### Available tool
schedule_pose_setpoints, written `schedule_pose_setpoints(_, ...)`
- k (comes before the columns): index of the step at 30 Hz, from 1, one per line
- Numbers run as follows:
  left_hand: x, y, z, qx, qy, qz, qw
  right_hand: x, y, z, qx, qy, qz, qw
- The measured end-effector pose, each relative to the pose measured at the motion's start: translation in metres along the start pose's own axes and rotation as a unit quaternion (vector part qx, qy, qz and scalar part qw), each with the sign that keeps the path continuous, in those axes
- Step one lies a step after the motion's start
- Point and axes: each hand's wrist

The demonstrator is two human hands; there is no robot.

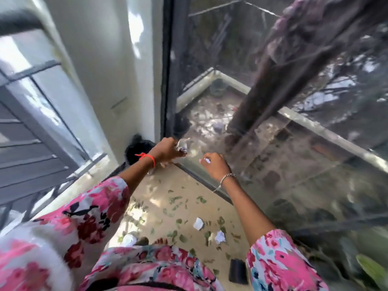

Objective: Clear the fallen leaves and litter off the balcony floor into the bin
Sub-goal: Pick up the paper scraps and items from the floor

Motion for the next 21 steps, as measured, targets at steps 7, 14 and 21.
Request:
schedule_pose_setpoints(7, -0.028, 0.086, 0.02, -0.097, -0.029, -0.026, 0.994, 0.052, 0.067, 0.058, -0.041, 0.062, 0.003, 0.997)
schedule_pose_setpoints(14, -0.035, 0.147, 0.031, -0.17, -0.039, -0.087, 0.981, 0.09, 0.106, 0.102, -0.061, 0.11, 0.021, 0.992)
schedule_pose_setpoints(21, -0.033, 0.194, 0.089, -0.214, -0.087, -0.15, 0.961, 0.139, 0.12, 0.189, 0.073, 0.125, 0.203, 0.969)
Point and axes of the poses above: each hand's wrist, its own z-axis towards the middle knuckle, its own x-axis out of the palm, y = z × x, and after that the axes turned 1 degree about z, right-handed
